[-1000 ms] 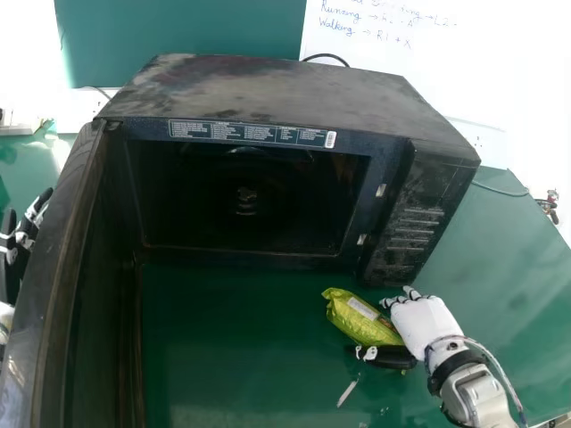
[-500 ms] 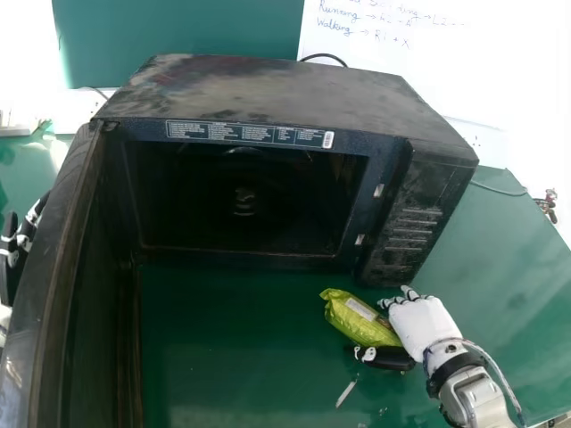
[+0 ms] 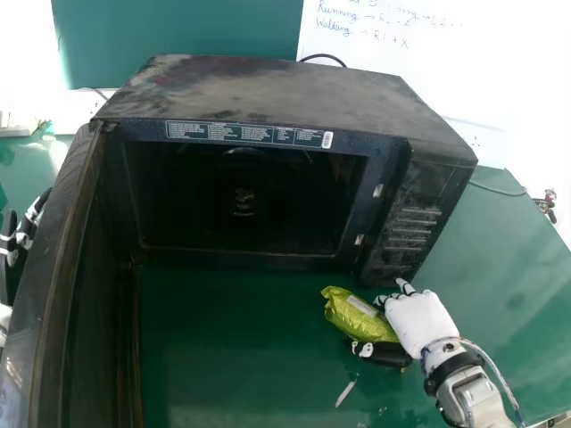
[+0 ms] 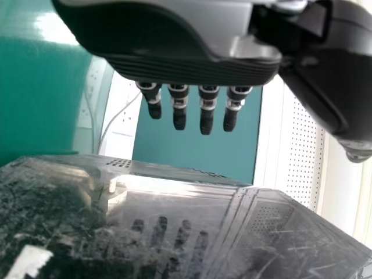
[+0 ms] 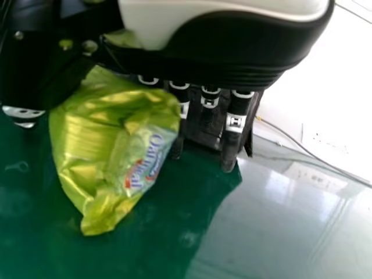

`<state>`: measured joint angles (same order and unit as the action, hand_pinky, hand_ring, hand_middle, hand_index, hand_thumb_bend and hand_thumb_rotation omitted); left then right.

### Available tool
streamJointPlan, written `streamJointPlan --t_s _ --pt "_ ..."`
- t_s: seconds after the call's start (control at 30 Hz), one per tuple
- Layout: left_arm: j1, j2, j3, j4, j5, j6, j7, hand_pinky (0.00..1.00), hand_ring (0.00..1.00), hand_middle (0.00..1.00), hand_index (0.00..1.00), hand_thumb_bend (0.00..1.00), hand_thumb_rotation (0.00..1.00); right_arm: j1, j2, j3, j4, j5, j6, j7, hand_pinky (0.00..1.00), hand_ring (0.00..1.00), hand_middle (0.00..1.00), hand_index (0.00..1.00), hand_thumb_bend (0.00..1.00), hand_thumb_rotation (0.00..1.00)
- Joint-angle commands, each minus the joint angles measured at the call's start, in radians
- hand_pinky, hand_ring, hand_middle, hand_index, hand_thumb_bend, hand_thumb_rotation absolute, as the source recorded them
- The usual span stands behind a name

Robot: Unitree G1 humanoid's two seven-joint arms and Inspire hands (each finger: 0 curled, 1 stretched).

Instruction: Put biscuit inside oven

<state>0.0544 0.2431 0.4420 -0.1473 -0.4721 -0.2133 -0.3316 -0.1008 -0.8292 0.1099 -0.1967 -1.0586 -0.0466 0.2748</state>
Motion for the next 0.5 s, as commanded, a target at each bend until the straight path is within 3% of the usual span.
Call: streamJointPlan --t_s 0.0,0.47 --pt "0.014 -0.003 -0.006 -0.011 0.004 0.006 0.006 1.0 1.0 1.0 1.0 0.99 0.99 0.014 0.006 0.023 0.022 0.02 -0.022 0.003 0.49 0.59 0.69 0.73 0.92 0.37" --pt "0.019 -0.005 -0.011 -0.023 0.008 0.007 0.014 1.0 1.0 1.0 1.0 0.99 0.99 0.002 -0.004 0.019 0.039 0.051 -0.045 -0.034 0.37 0.47 0.59 0.68 0.84 0.22"
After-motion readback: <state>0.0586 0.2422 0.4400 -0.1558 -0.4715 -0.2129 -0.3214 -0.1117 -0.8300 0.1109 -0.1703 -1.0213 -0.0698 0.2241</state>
